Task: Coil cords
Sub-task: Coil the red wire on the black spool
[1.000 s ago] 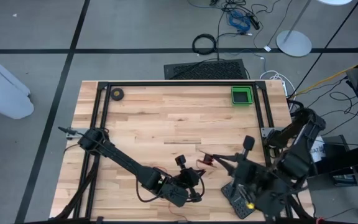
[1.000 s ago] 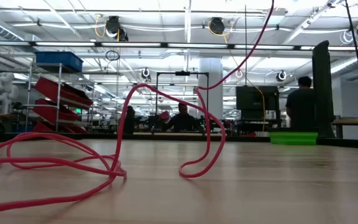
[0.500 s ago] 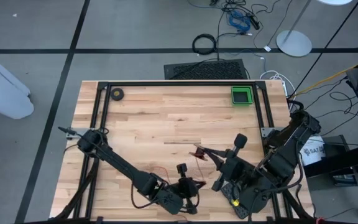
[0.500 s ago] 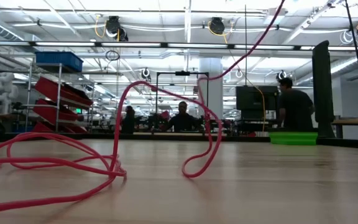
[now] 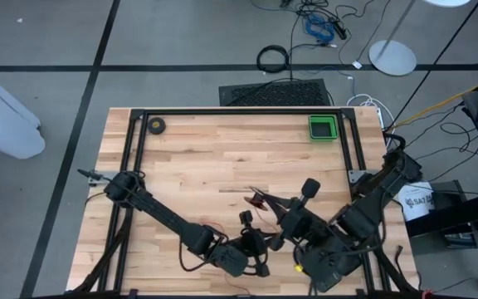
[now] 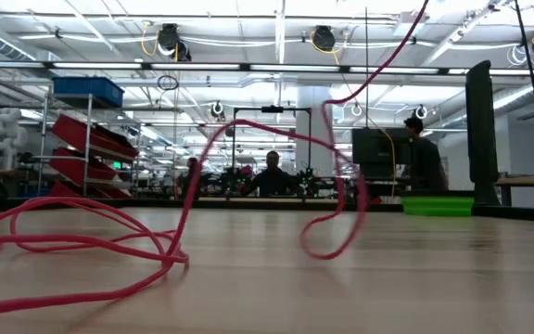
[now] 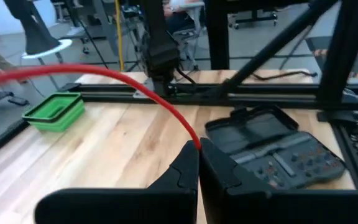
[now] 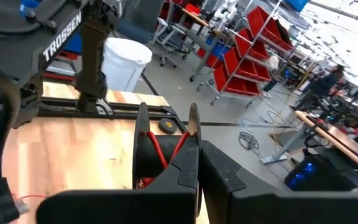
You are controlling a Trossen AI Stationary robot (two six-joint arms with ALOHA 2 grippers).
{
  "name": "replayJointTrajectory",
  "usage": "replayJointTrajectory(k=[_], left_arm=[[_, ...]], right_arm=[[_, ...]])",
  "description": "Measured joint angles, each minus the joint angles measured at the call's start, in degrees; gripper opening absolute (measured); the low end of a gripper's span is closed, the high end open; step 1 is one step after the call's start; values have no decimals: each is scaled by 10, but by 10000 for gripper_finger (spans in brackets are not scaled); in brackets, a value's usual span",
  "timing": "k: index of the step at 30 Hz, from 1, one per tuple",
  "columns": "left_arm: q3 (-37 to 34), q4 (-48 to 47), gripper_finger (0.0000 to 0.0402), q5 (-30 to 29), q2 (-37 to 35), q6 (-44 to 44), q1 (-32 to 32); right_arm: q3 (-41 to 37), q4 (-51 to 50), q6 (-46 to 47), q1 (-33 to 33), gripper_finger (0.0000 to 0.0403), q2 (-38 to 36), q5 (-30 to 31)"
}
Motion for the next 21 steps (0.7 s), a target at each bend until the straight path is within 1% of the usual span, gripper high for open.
replayJointTrajectory(k=[2,5,8,11,14,16,21], left_arm=[[6,0,3,11,0,7,1],[23,0,3,54,0,30,-6],[44,-7,3,62,0,55,-21],[72,-38,3,61,0,79,-36],[102,-89,3,54,0,83,-49],[123,-127,3,41,0,82,-56],[161,-184,3,12,0,82,-73]], right_arm=[[0,0,-5,-7,0,5,-1],[0,-2,-25,-14,0,11,-2],[0,-6,-32,-17,0,13,-7],[0,-5,-32,-20,0,13,-40],[0,-5,-32,-21,0,13,-69],[0,-4,-32,-21,0,13,-87],[0,-4,-37,-28,0,13,-123]])
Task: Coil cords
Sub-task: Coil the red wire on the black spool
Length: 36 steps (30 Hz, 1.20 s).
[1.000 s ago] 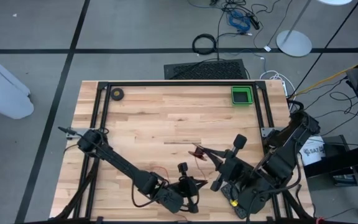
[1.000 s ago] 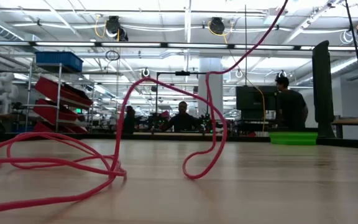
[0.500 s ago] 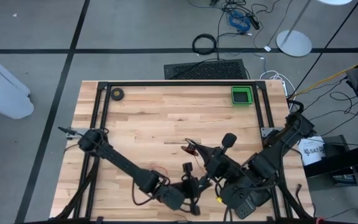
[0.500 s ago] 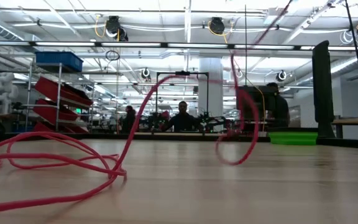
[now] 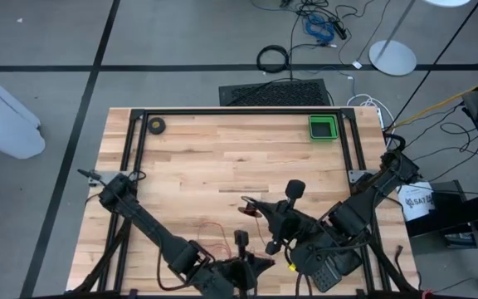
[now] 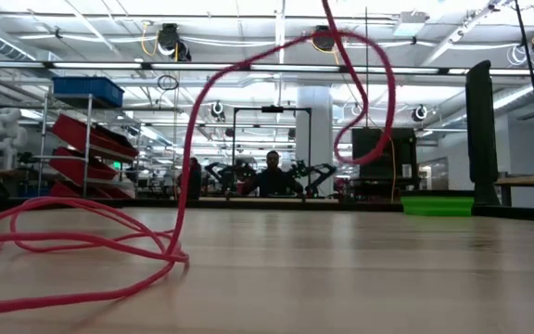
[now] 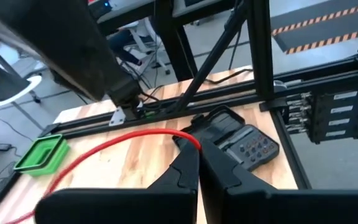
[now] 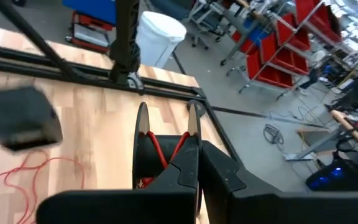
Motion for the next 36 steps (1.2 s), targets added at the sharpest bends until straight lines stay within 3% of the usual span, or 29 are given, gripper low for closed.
replayJointTrajectory(k=[9,18,25,36], left_arm=[[11,-37,4,-34,-13,11,-19],[11,-64,4,-105,-49,12,-53],[12,-83,4,-151,-62,12,-75],[12,-95,9,-123,-62,-5,-81]], right_arm=[[0,1,-5,-15,0,0,-99],[0,5,-18,-15,0,0,-184],[0,5,-18,-15,0,0,-199],[0,8,-28,-15,0,-1,-198]])
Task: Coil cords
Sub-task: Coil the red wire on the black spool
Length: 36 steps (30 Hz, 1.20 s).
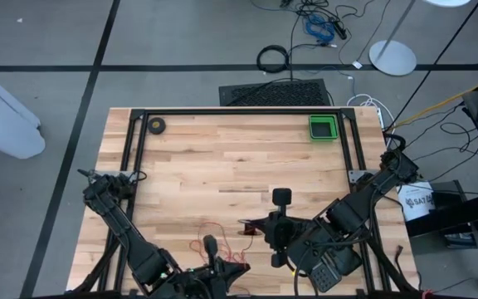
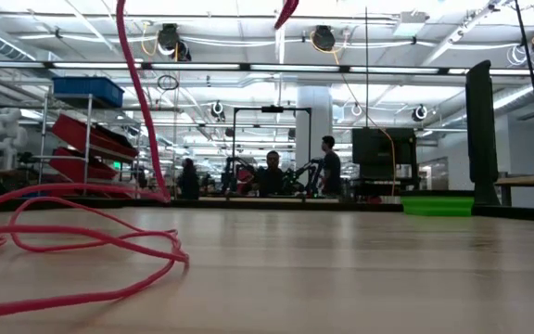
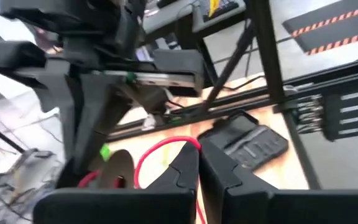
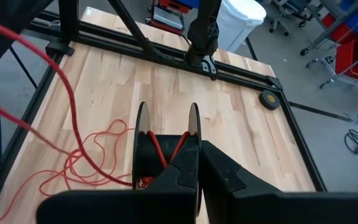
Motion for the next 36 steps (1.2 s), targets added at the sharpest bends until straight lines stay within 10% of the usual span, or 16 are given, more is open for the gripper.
replayJointTrajectory(k=[12,36], left_arm=[[0,-20,155,40,0,-83,-3],[0,-257,162,25,-15,-261,-28]], right_arm=[[0,-4,19,4,0,-21,6],[0,-66,58,39,0,-40,41]])
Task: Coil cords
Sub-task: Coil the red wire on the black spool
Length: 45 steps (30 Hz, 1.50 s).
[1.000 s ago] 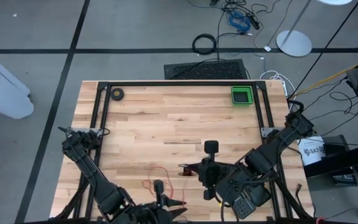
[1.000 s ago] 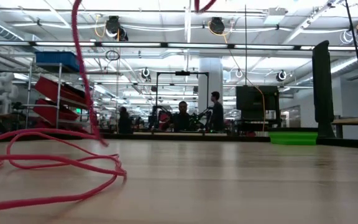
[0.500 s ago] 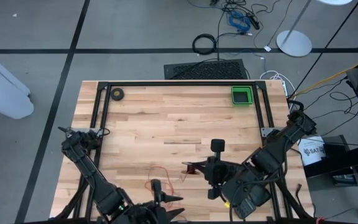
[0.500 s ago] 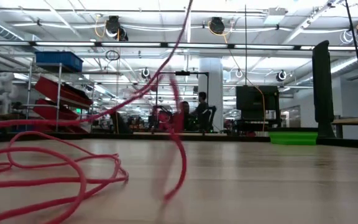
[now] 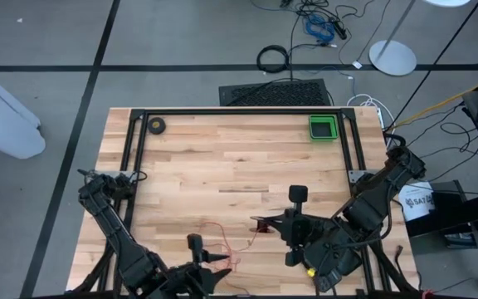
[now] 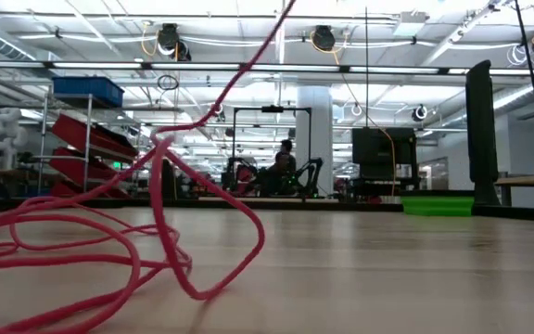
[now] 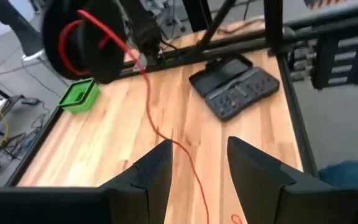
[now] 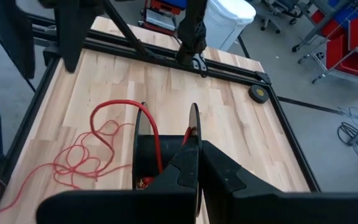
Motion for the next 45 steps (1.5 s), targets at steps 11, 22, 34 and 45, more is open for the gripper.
replayJointTrajectory(k=[11,22,34,45], left_arm=[[0,146,162,-64,14,59,24],[0,158,162,-78,33,70,48],[0,181,162,-121,69,75,79],[0,190,162,-127,69,96,76]], right_arm=[[0,-4,0,8,0,-5,26],[0,-12,3,8,0,-5,28],[0,-11,4,8,0,-5,28],[0,-12,4,8,0,-5,28]])
